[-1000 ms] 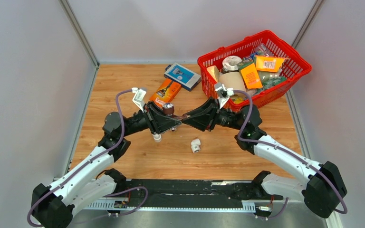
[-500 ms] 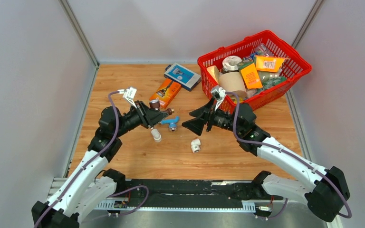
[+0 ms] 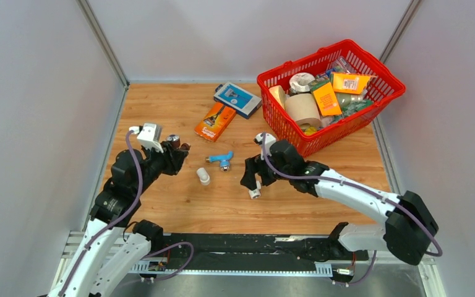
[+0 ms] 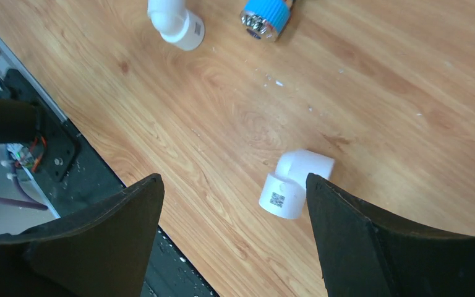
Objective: Install the water faucets
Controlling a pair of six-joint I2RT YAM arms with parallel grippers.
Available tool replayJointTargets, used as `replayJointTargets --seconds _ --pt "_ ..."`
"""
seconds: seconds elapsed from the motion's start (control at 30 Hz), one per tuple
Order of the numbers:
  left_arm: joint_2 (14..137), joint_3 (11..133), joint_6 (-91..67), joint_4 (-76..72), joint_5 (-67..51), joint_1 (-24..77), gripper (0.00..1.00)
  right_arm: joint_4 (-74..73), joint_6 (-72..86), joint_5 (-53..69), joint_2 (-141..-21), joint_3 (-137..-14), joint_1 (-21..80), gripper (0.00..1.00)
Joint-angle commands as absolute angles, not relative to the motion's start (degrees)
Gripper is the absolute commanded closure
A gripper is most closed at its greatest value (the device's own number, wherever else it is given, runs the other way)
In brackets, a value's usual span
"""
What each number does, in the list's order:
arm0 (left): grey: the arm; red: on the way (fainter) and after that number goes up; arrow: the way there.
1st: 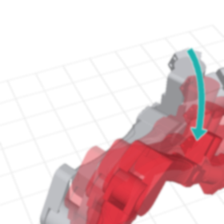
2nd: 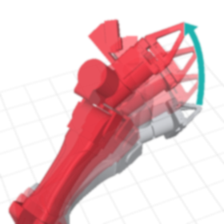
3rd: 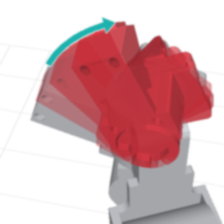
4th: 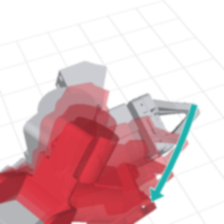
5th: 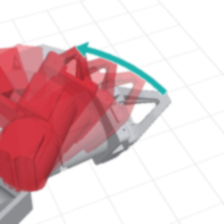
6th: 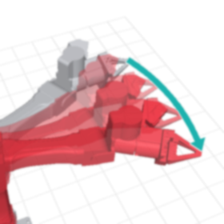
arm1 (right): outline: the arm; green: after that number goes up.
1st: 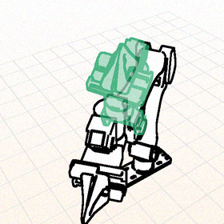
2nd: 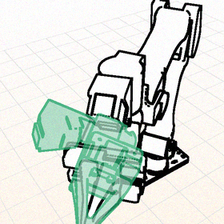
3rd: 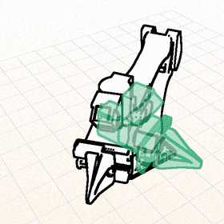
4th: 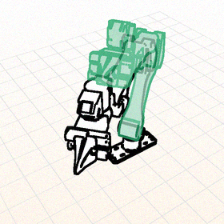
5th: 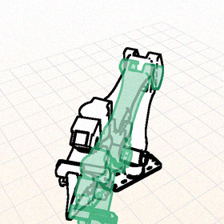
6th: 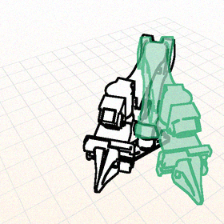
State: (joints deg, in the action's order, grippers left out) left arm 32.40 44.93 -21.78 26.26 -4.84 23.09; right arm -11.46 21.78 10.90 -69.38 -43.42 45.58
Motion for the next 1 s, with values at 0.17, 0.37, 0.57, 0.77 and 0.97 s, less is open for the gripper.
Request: replayJointTargets --seconds 0.17,0.37,0.57,0.77,0.97 --pt "24.8 41.2 -10.9 32.2 17.7 22.9 1.00 -14.1 16.6 3.4 -90.8 -64.5 56.2 0.13" --pt "16.4 36.0 -12.4 29.4 24.3 22.9 1.00 -22.5 16.6 0.0 -108.4 -82.3 60.2 0.14" --pt "12.0 34.8 -12.6 27.9 25.9 22.9 1.00 -34.2 15.6 -7.1 -122.6 -97.9 62.6 0.18" --pt "8.4 33.9 -12.6 26.7 26.5 22.8 1.00 -38.0 15.8 -11.6 -129.1 -104.8 63.4 0.24" --pt "9.0 34.1 -12.5 27.0 25.8 22.9 1.00 -39.0 15.6 -12.5 -131.1 -106.4 63.3 0.29"
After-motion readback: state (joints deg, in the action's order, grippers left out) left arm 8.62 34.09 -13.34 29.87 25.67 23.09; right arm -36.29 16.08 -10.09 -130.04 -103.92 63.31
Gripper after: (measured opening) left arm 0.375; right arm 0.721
